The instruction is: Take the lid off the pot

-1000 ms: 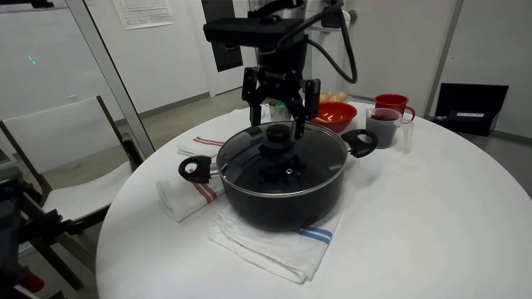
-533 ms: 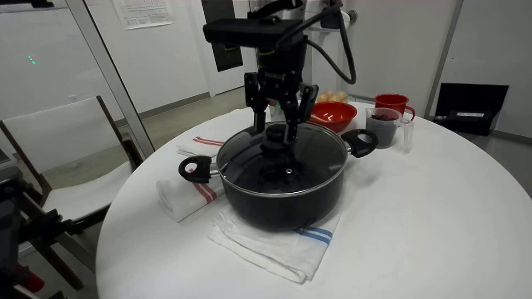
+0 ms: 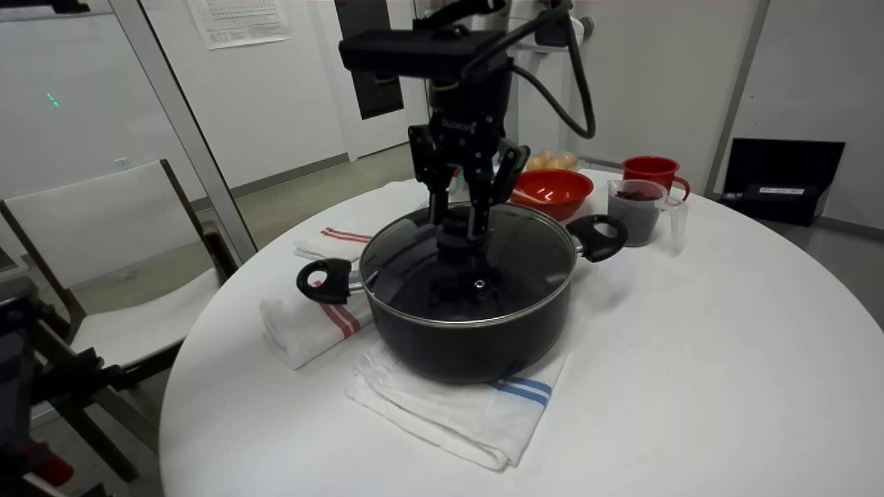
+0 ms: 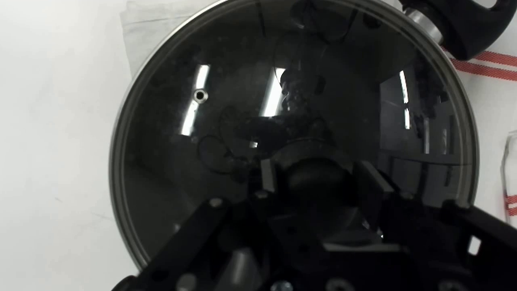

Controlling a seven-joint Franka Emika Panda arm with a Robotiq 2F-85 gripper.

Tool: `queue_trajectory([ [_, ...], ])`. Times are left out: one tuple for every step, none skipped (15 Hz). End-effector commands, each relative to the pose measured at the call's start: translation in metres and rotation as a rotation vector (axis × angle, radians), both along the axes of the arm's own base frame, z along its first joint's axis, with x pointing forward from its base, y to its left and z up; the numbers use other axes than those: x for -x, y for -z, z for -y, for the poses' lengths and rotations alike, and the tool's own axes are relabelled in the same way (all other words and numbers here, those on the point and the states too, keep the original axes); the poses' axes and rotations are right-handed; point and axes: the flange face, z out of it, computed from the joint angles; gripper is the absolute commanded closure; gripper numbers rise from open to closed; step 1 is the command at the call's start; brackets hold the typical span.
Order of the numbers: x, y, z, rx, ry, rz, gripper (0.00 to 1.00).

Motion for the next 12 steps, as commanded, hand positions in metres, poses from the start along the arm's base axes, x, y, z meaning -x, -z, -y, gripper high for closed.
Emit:
queue_trajectory([
  [0.003,-0.01,0.0,0.021,0.008,0.022,0.75],
  [0.004,-0.012,0.001,0.023,0.008,0.025,0.75],
  [0.006,-0.017,0.003,0.029,0.012,0.031,0.75],
  [0.007,-0.019,0.004,0.033,0.014,0.037,0.75],
  [0.008,-0.022,0.005,0.036,0.016,0.042,0.75],
  [0.008,-0.024,0.005,0.038,0.015,0.045,0.75],
  [0.009,-0.027,0.005,0.042,0.014,0.051,0.75],
  [0.01,-0.03,0.005,0.044,0.011,0.056,0.75],
  [0.01,-0.035,0.005,0.049,0.006,0.065,0.75],
  [0.011,-0.039,0.006,0.055,0.001,0.073,0.75],
  [0.01,-0.045,0.006,0.063,-0.01,0.085,0.75],
  [0.009,-0.051,0.006,0.071,-0.02,0.095,0.75],
])
